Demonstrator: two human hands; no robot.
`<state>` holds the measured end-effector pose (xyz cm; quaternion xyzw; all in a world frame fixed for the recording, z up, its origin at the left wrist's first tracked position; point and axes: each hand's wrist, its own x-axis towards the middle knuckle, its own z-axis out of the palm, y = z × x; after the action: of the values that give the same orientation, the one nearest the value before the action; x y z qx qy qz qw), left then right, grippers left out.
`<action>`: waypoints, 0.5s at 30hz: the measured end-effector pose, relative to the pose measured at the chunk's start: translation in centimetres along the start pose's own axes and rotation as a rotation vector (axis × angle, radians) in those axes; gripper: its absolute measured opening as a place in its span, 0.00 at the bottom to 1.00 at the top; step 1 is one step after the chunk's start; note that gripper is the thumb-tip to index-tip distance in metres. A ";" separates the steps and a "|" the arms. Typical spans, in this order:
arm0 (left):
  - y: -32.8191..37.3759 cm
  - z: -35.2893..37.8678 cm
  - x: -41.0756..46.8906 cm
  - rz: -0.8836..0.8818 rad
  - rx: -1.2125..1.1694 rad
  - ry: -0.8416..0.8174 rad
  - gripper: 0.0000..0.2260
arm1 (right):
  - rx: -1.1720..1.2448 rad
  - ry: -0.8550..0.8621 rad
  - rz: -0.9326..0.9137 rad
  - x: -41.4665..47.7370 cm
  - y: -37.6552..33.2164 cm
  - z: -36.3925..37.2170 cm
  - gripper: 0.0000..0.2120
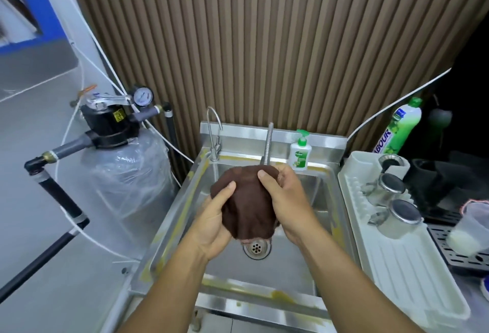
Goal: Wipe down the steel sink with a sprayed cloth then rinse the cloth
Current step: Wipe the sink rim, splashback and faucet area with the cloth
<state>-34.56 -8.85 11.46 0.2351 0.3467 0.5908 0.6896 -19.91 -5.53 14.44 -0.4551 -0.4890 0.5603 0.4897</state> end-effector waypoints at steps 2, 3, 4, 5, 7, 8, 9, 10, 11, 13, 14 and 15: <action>1.2 -2.2 1.4 0.013 0.005 0.089 0.17 | -0.051 0.027 0.059 1.8 1.0 1.6 0.08; 1.9 -3.3 2.0 0.008 -0.007 0.113 0.17 | -0.082 0.026 0.097 2.8 1.5 2.3 0.08; 2.5 -4.0 2.4 -0.005 -0.027 0.134 0.17 | -0.103 0.012 0.135 3.7 2.1 2.8 0.08; 3.2 -4.8 2.9 -0.027 -0.058 0.144 0.17 | -0.129 0.003 0.180 4.5 2.8 3.2 0.09; 4.4 -6.9 4.4 -0.086 -0.101 0.154 0.18 | -0.184 -0.004 0.250 6.3 4.6 3.9 0.14; 4.9 -7.8 5.4 -0.112 -0.119 0.147 0.19 | -0.201 0.005 0.282 7.0 5.4 3.9 0.15; 5.0 -8.7 6.2 -0.121 -0.139 0.146 0.20 | -0.203 0.029 0.321 7.4 5.8 3.7 0.14; 5.1 -9.7 7.3 -0.126 -0.162 0.146 0.22 | -0.185 0.058 0.351 7.9 6.4 3.5 0.14; 5.2 -10.6 8.3 -0.132 -0.192 0.137 0.25 | -0.176 0.102 0.376 8.6 7.1 3.2 0.15; 5.4 -11.8 10.2 -0.159 -0.233 0.126 0.26 | -0.209 0.203 0.406 9.3 7.5 2.3 0.16; 5.3 -12.0 11.2 -0.171 -0.230 0.124 0.25 | -0.233 0.248 0.410 9.7 7.8 1.5 0.15; 5.2 -12.0 11.8 -0.193 -0.230 0.127 0.24 | -0.255 0.290 0.412 10.0 7.7 0.6 0.15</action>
<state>-46.29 2.68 5.11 0.0826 0.3406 0.5710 0.7424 -22.38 3.97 6.52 -0.6783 -0.3776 0.5111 0.3689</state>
